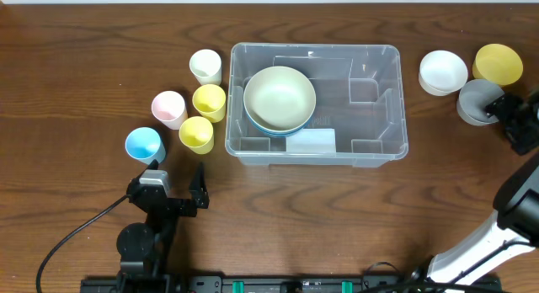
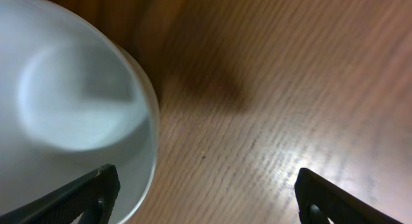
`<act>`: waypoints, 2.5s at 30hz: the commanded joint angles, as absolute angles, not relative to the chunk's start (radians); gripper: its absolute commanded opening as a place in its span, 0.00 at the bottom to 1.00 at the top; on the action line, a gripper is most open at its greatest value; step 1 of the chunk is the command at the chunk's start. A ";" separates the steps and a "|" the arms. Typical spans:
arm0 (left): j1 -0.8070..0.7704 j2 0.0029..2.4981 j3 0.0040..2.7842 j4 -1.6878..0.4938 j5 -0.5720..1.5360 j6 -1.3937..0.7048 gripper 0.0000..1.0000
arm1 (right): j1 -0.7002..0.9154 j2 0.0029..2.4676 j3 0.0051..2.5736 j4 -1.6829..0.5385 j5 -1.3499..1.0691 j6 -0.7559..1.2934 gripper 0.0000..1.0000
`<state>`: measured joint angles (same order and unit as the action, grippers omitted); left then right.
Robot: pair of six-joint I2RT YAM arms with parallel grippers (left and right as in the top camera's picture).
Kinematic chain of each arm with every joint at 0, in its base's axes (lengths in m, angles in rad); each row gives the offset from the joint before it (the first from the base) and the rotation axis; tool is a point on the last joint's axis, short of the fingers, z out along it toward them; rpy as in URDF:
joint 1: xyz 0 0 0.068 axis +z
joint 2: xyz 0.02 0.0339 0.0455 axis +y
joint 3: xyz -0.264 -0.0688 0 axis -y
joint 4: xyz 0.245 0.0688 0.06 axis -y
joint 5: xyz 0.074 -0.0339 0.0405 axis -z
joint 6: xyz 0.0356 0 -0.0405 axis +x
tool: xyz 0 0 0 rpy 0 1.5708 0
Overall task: Pack container
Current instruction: 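Move the right gripper back to the grey bowl on the right, then grip the grey bowl rim with the right gripper and lift, then lower the grey bowl into the bin's right side and release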
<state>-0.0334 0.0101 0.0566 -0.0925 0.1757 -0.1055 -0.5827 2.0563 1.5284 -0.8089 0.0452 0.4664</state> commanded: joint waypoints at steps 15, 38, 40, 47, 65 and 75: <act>-0.027 0.004 0.026 -0.102 0.167 -0.110 0.98 | -0.592 2.129 1.524 -0.805 0.057 0.493 0.41; -0.027 0.004 0.026 -0.102 0.167 -0.110 0.98 | -0.644 1.728 1.870 -1.157 -0.209 0.518 0.01; -0.027 0.004 0.026 -0.102 0.167 -0.110 0.98 | -0.616 1.660 1.913 -1.158 -0.318 0.519 0.01; -0.027 0.004 0.026 -0.102 0.167 -0.110 0.98 | -0.318 1.504 1.940 -1.179 -0.255 0.499 0.01; -0.027 0.004 0.026 -0.102 0.167 -0.110 0.98 | 0.181 1.904 1.886 -1.231 -0.099 0.493 0.01; -0.027 0.004 0.026 -0.102 0.167 -0.110 0.98 | 0.182 2.041 1.885 -1.222 -0.093 0.500 0.01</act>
<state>-0.0334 0.0101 0.0566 -0.0925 0.1757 -0.1055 0.1772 2.0228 1.8816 -1.2251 -0.0937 0.5072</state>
